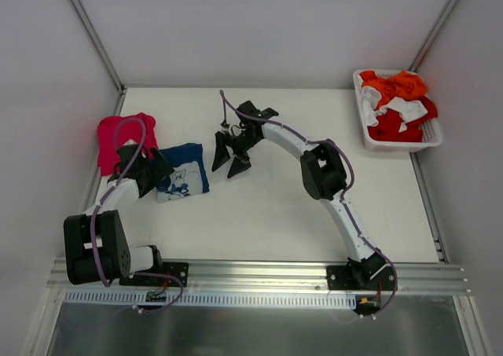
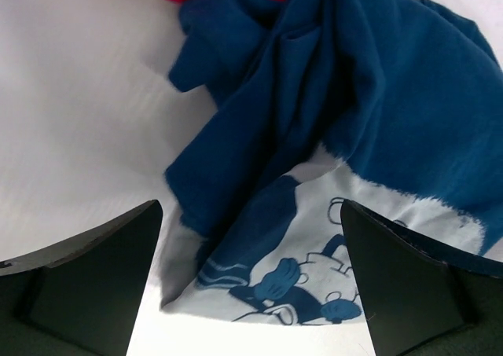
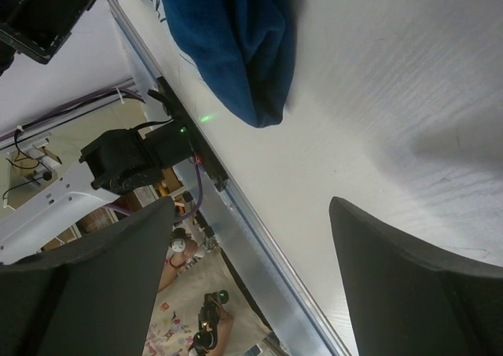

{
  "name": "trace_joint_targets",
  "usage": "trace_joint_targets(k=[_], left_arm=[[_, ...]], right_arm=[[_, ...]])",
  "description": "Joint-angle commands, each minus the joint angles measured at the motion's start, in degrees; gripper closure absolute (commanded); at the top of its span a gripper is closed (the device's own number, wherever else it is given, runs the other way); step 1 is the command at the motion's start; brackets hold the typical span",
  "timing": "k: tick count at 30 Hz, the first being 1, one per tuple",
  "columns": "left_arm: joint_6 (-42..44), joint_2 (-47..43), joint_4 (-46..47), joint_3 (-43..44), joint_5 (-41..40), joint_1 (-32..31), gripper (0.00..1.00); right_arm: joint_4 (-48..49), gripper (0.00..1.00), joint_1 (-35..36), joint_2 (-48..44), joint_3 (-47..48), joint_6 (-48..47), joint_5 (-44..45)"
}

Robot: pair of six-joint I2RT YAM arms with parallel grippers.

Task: Fold and stack the t-shirts
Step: Put the neatly folded tshirt into the corner of the board with both arms

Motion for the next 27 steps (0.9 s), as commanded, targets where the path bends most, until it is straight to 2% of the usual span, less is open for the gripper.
trace_joint_targets(k=[1, 8, 14, 21, 27], left_arm=[[-2.1, 3.3, 6.5, -0.1, 9.3, 0.8, 0.01], [-3.9, 3.3, 12.1, -1.5, 10.8, 0.9, 0.01], [-2.3, 4.0, 11.9, -1.5, 12.2, 1.3, 0.01], [4.7, -0.7, 1.2, 1.8, 6.8, 1.4, 0.01], [0.1, 0.2, -4.1, 4.5, 7.9, 1.6, 0.01]], right_arm=[[4.1, 0.16, 0.7, 0.2, 0.6, 1.3, -2.2], [10.9, 0.16, 0.7, -0.1, 0.4, 5.1, -3.3], [13.8, 0.16, 0.9, -0.7, -1.1, 6.6, -3.1], [14.5, 0.16, 1.0, -4.5, -6.1, 5.6, -1.7], [10.9, 0.16, 1.0, -8.5, -7.2, 5.7, 1.7]])
